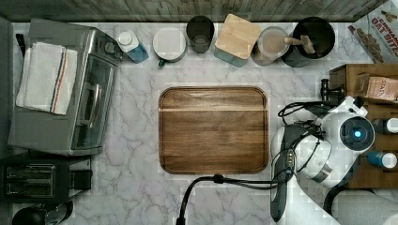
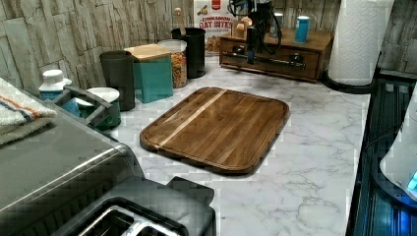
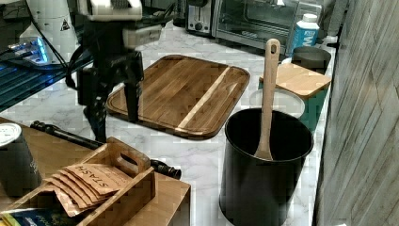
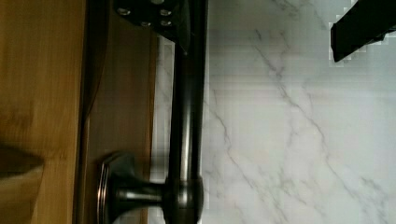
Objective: Open the drawer.
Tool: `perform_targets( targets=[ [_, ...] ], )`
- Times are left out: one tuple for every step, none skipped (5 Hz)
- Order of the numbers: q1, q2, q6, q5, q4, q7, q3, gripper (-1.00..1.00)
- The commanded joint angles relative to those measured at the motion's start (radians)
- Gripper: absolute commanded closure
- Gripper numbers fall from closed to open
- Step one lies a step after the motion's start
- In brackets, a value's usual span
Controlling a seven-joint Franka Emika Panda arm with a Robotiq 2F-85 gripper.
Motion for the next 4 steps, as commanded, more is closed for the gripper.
perform_targets(
  targets=[
    [-0.035, -0.044, 0.086, -0.038, 0.038, 0.011, -0.049, -1.0],
    [-0.055, -0.012, 0.08, 0.012, 0.05, -0.026, -0.023, -1.0],
    [-0.069, 0.019, 0.086, 0.039, 0.055, -0.048, -0.011, -1.0],
    [-0.072, 0.032, 0.112, 0.061, 0.042, -0.055, -0.017, -1.0]
  ],
)
